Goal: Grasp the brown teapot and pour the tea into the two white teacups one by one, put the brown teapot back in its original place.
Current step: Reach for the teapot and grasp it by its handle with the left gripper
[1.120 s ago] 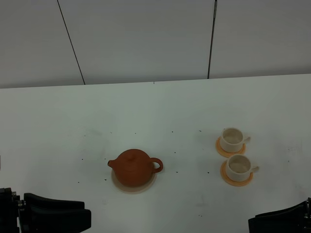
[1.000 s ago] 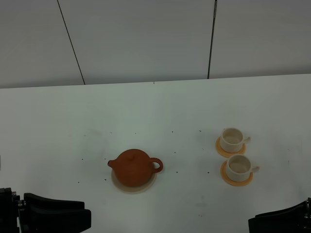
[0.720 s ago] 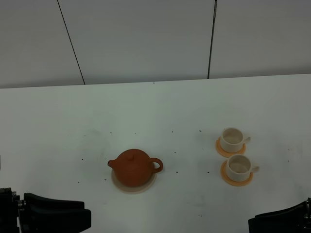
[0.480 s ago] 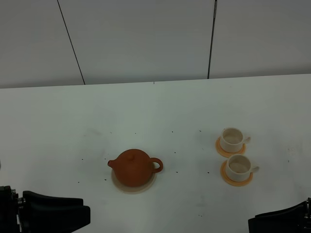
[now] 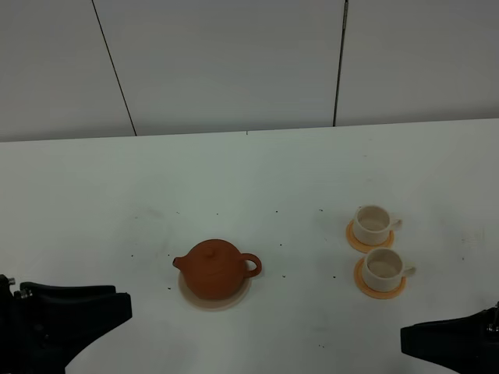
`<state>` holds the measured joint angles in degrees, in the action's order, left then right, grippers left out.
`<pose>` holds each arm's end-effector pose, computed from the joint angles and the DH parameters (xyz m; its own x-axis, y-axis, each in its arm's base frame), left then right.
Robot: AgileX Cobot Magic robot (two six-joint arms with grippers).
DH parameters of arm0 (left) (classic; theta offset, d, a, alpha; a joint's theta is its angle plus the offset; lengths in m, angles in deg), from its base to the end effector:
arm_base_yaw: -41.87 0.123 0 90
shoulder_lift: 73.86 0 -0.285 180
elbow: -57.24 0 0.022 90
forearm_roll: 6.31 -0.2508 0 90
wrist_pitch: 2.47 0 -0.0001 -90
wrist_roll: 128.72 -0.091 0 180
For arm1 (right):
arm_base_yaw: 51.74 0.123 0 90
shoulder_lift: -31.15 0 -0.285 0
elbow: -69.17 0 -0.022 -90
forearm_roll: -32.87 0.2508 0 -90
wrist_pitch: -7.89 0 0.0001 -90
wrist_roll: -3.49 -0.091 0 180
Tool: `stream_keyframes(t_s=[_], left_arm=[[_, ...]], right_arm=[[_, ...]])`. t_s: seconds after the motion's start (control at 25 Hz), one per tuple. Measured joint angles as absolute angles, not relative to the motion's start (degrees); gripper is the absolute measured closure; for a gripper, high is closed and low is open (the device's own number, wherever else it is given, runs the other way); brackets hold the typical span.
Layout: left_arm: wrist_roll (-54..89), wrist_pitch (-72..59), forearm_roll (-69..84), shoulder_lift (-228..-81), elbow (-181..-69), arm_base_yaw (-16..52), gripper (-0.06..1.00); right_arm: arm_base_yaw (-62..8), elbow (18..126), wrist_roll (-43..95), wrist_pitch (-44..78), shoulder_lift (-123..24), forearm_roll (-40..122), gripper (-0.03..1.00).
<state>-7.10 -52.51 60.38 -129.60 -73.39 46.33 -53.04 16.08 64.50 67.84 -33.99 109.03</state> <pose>0.1411 -0.0533 0.2725 -0.6268 -0.0211 -0.7789 0.5041 0.7512 -0.4261 0.1444 0.0733 0.2442 -0.7980 0.0445 -0.6010 -0.4816 0.5523 0.6804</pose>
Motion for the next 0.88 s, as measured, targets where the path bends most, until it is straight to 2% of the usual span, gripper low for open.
stream_keyframes(t_s=[0.64, 0.88], left_arm=[[-3.6, -39.0, 59.9, -130.9, -73.8, 46.3, 0.58], [-2.9, -38.5, 58.6, -138.6, -77.7, 46.3, 0.58]], right_arm=[[-53.0, 18.9, 63.5, 50.5, -34.0, 110.0, 0.63], [-53.0, 23.9, 50.8, 47.1, -34.0, 98.1, 0.63]])
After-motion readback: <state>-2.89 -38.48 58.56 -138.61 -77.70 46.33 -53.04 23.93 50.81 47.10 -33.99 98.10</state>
